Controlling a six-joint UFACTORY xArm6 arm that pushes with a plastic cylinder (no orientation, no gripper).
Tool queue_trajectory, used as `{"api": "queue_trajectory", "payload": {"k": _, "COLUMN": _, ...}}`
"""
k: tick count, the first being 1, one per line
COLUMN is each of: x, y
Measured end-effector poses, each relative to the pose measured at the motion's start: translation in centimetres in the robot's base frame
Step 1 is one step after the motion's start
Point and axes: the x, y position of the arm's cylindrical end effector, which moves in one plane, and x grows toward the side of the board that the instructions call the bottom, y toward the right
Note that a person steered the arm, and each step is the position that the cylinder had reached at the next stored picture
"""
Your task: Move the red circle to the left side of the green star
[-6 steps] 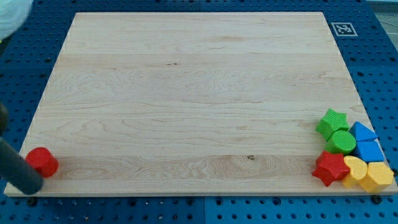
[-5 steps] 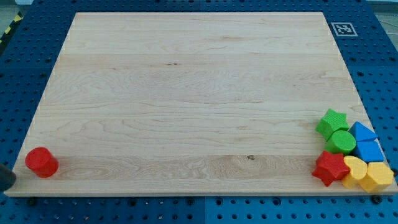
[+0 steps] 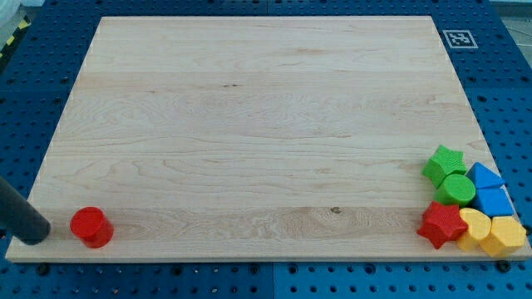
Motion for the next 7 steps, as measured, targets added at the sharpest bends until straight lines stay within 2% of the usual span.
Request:
{"api": "queue_trajectory", "payload": {"k": 1, "x": 0.0, "y": 4.8}}
{"api": "queue_trajectory", "payload": {"k": 7, "x": -9.1, "y": 30.2}}
